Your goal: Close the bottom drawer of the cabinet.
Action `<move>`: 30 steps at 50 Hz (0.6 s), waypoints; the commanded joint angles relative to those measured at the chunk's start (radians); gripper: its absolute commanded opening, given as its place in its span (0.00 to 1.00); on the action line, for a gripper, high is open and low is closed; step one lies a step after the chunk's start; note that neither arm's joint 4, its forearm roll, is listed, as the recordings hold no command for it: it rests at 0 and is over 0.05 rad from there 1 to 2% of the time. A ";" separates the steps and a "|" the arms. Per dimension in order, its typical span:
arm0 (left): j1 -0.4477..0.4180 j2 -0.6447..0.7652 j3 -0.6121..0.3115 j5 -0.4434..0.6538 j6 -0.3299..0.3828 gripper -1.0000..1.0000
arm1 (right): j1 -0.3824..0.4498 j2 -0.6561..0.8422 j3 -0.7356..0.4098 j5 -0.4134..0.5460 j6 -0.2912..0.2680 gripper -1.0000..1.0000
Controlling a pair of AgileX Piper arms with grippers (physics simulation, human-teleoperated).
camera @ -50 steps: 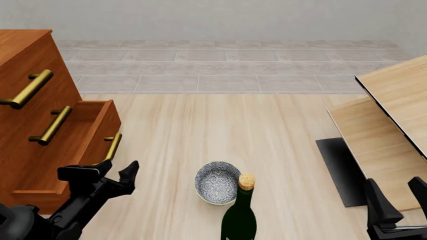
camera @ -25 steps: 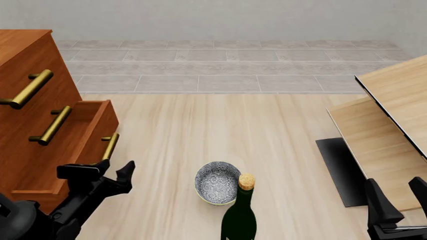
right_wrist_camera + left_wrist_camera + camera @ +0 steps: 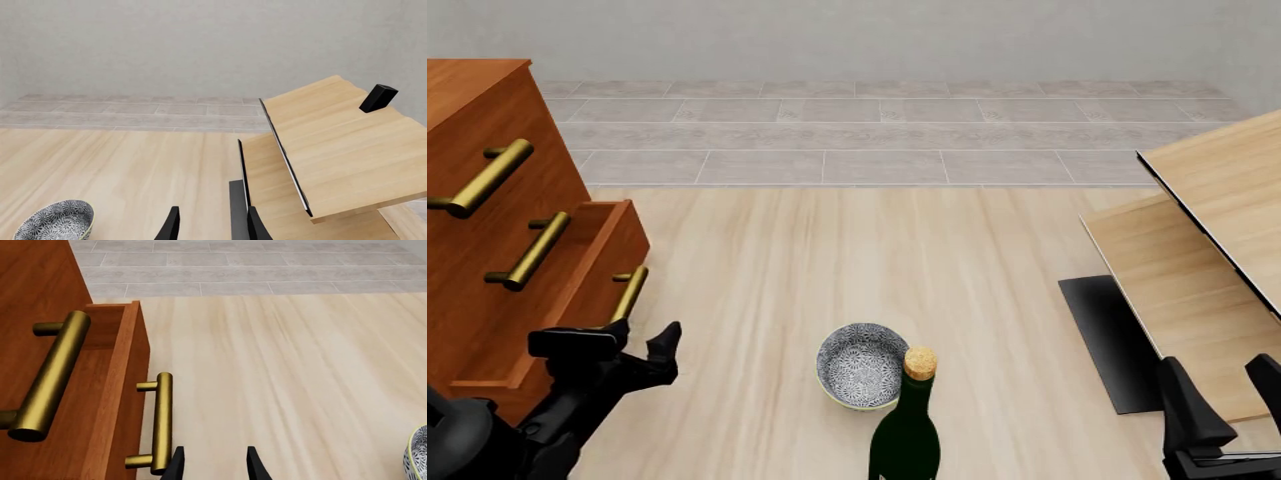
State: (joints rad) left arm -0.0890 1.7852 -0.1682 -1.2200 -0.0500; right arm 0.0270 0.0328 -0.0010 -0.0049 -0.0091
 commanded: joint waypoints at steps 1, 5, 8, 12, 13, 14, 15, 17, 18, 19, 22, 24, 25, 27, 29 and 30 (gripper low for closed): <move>0.050 0.017 -0.011 0.000 0.015 1.00 | -0.001 -0.002 -0.001 0.002 0.004 1.00; 0.058 0.014 -0.011 0.000 0.018 1.00 | -0.001 -0.002 0.000 0.002 0.003 1.00; 0.063 0.011 -0.009 0.000 0.019 1.00 | -0.001 -0.003 0.000 0.003 0.003 1.00; 0.072 0.011 -0.009 0.000 0.022 1.00 | -0.001 -0.001 0.000 -0.001 0.002 1.00; 0.075 0.008 -0.007 0.000 0.027 1.00 | -0.001 -0.001 0.000 -0.001 0.001 1.00; 0.077 0.010 -0.009 0.000 0.028 1.00 | 0.000 -0.003 0.000 0.001 -0.001 1.00; 0.080 0.009 -0.008 0.000 0.030 1.00 | 0.000 -0.005 0.000 0.003 -0.001 1.00; 0.087 0.007 -0.008 0.000 0.038 1.00 | -0.001 -0.006 0.000 0.004 -0.001 1.00; 0.089 0.007 -0.008 0.000 0.039 1.00 | -0.001 -0.007 0.000 0.005 -0.002 1.00; 0.089 0.007 -0.008 0.000 0.039 1.00 | -0.001 -0.007 0.000 0.005 -0.002 1.00; 0.096 0.004 -0.007 0.000 0.046 1.00 | -0.002 -0.006 0.000 0.004 -0.003 1.00; 0.099 0.005 -0.010 0.000 0.049 1.00 | -0.002 -0.004 0.000 0.003 -0.004 1.00; 0.099 0.005 -0.010 0.000 0.049 1.00 | -0.002 -0.004 0.000 0.003 -0.004 1.00; 0.099 0.006 -0.011 0.000 0.051 1.00 | -0.001 -0.004 0.000 0.002 -0.005 1.00; 0.100 0.003 -0.009 0.000 0.058 1.00 | -0.001 -0.007 0.000 0.004 -0.005 1.00; 0.100 0.004 -0.010 0.000 0.058 1.00 | -0.001 -0.006 0.000 0.004 -0.006 1.00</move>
State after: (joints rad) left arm -0.0218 1.7917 -0.1719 -1.2190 -0.0124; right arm 0.0258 0.0281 -0.0010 -0.0020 -0.0117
